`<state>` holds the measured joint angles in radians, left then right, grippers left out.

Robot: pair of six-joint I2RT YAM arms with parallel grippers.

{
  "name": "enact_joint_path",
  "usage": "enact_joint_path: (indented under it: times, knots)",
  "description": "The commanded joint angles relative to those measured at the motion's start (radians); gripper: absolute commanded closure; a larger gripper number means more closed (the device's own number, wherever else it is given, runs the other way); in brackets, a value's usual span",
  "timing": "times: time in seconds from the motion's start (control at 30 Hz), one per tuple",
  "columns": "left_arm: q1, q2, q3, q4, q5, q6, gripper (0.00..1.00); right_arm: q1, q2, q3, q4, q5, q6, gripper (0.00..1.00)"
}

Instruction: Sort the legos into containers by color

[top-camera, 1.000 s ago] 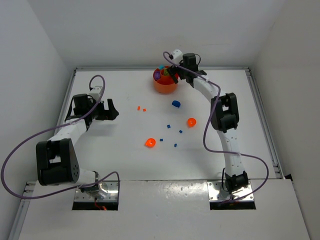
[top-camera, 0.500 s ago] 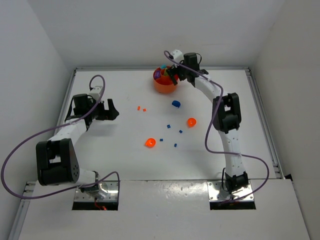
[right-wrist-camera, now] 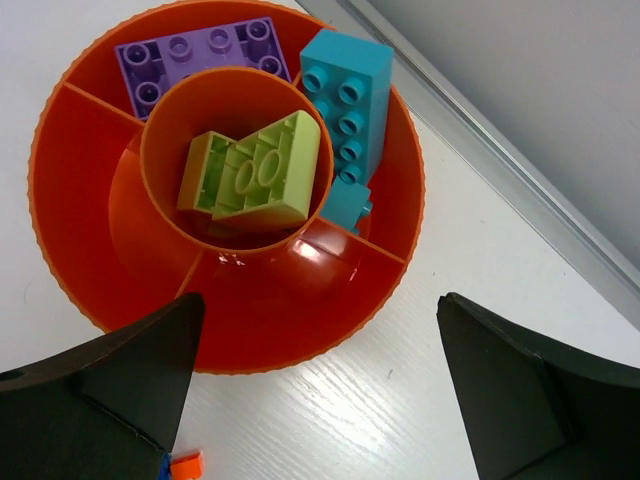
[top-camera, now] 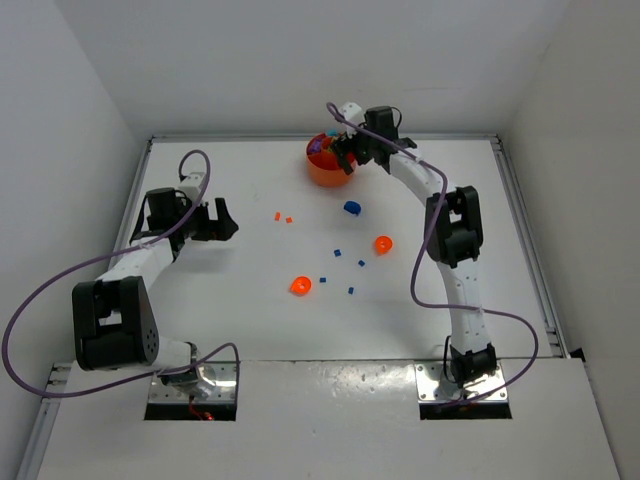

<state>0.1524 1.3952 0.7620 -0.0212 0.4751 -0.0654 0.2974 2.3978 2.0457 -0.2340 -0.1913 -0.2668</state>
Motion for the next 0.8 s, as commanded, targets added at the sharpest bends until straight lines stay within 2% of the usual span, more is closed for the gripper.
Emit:
enact_joint_path:
  times: [0.0, 0.67, 0.77]
  knots:
    - [0.013, 0.004, 0.025, 0.023, 0.022, -0.010, 0.00, 0.008, -0.063, 0.005, 0.024, -0.025, -0.009, 0.00]
    - [0.013, -0.005, 0.025, 0.023, 0.031, -0.010, 0.00, 0.008, -0.075, 0.016, 0.010, -0.062, -0.018, 0.00]
    - [0.013, -0.005, 0.025, 0.023, 0.031, -0.010, 0.00, 0.008, -0.111, -0.036, 0.032, -0.074, -0.009, 0.00]
